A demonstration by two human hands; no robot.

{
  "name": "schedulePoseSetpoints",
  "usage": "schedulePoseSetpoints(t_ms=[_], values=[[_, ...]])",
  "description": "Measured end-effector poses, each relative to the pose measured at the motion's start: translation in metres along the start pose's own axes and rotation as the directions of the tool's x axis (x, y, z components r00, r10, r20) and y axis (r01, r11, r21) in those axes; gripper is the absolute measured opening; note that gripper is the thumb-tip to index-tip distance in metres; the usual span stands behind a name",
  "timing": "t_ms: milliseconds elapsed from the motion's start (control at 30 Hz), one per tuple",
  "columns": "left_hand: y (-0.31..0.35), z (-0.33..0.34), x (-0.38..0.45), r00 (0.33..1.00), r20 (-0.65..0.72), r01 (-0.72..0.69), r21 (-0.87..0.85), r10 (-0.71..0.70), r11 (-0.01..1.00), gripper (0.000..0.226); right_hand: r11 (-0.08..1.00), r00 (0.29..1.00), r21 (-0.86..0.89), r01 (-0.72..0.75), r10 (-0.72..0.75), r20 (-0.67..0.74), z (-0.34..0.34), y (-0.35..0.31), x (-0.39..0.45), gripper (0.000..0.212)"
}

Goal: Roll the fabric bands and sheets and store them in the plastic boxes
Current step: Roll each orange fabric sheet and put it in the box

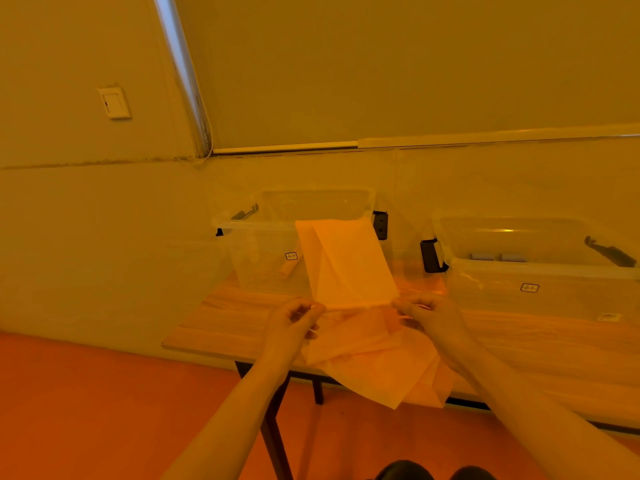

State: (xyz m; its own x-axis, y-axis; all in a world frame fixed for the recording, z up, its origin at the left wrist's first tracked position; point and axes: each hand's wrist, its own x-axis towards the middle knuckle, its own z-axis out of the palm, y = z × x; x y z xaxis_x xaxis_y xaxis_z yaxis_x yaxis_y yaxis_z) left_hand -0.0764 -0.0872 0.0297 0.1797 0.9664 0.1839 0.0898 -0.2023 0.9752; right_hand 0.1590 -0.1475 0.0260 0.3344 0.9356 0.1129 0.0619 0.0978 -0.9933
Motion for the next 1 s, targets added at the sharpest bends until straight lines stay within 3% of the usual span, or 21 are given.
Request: schedulePoseSetpoints(t_ms=[300, 500, 633, 1000], values=[[0.003, 0.004, 0.004, 0.999, -0.030, 0.018, -0.067, -0.020, 0.998, 0.017, 1.000, 0.999, 0.012, 0.022, -0.021, -0.041, 0.005, -0.004, 0.000, 0.014], [0.032, -0.002, 0.028, 0.991, -0.064, -0.120, 0.000, 0.120, 0.993, 0.009, 0.996, 0.994, -0.020, 0.082, -0.083, -0.069, -0.001, -0.036, 0.019, 0.015], [0.070, 0.000, 0.047, 0.993, -0.041, -0.111, -0.059, 0.109, 0.992, 0.006, 0.992, 0.985, 0.038, 0.116, -0.110, -0.133, -0.001, -0.071, 0.034, 0.003], [0.150, 0.007, 0.097, 0.972, 0.064, -0.220, -0.073, 0.224, 0.973, 0.006, 0.965, 0.980, 0.189, 0.185, -0.165, -0.115, -0.010, -0.140, 0.082, 0.014]])
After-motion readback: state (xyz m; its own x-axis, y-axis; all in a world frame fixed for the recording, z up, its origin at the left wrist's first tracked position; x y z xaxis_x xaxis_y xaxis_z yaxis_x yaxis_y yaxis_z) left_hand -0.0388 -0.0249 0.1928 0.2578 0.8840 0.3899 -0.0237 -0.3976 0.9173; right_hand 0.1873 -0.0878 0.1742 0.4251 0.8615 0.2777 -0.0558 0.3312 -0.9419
